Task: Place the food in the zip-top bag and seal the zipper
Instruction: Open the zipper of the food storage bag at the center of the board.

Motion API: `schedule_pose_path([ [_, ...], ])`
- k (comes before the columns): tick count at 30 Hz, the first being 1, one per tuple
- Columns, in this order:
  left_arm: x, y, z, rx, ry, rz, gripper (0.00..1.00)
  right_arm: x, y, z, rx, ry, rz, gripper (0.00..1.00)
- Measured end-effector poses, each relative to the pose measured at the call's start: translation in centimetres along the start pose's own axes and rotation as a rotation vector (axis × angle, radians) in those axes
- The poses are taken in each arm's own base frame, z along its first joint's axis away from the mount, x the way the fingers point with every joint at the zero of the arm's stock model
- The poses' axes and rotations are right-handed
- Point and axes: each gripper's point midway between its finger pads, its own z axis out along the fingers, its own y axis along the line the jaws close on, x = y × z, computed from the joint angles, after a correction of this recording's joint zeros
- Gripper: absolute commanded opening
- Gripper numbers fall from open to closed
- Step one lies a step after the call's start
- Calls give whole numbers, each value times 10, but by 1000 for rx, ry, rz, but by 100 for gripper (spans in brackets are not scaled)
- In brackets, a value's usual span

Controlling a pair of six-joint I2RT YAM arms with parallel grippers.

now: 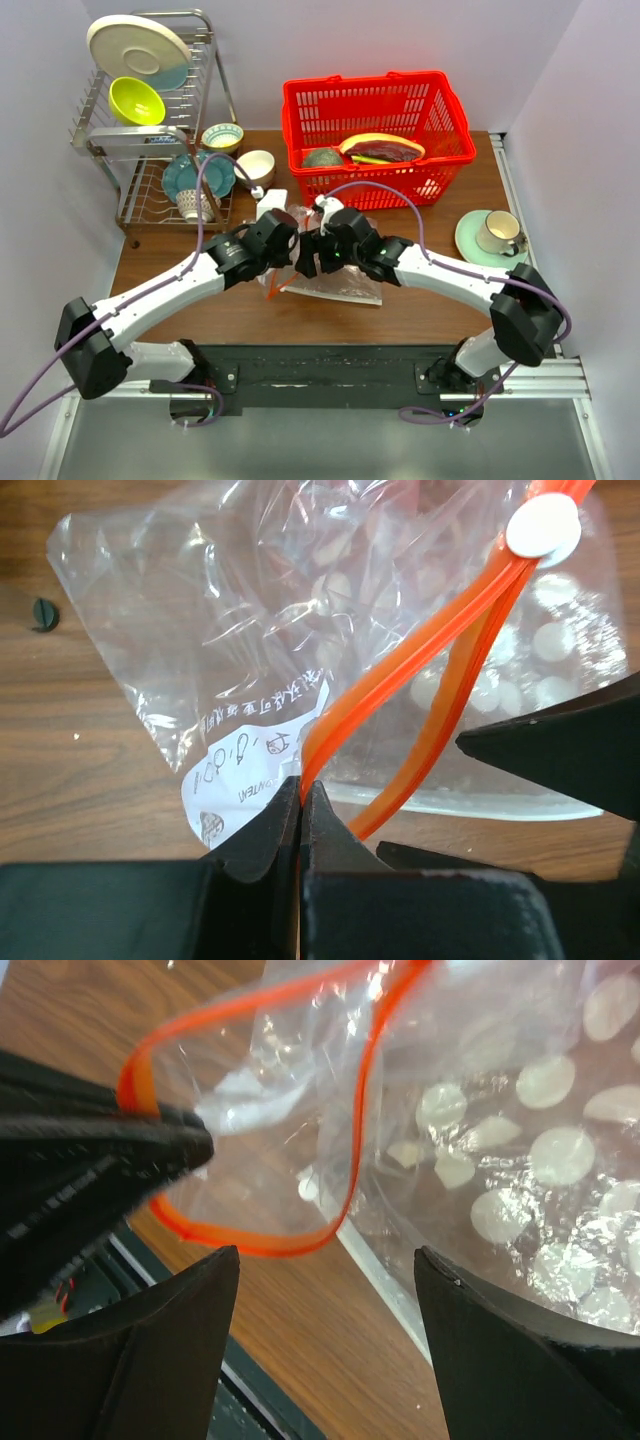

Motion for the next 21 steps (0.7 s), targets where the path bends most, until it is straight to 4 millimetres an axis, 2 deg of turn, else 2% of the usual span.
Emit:
schedule_pose_path([
  [3,-11,-4,0,21,-30,-26,0,6,-14,-2,4,19,18,76],
  [8,-35,-13,10,18,-50,-70,0,2,-39,-9,52,26,29,77],
  [12,-34,-22,26,3,-23,-76,0,-14,-29,-40,1,-19,-21,80],
  [16,-31,-28,33,15,-7,-66,0,-58,-8,-88,-37,-129,-87,81],
  [21,-39,-35,32,50,-25,-47,0,-136,21,-144,-50,-332,-141,88],
])
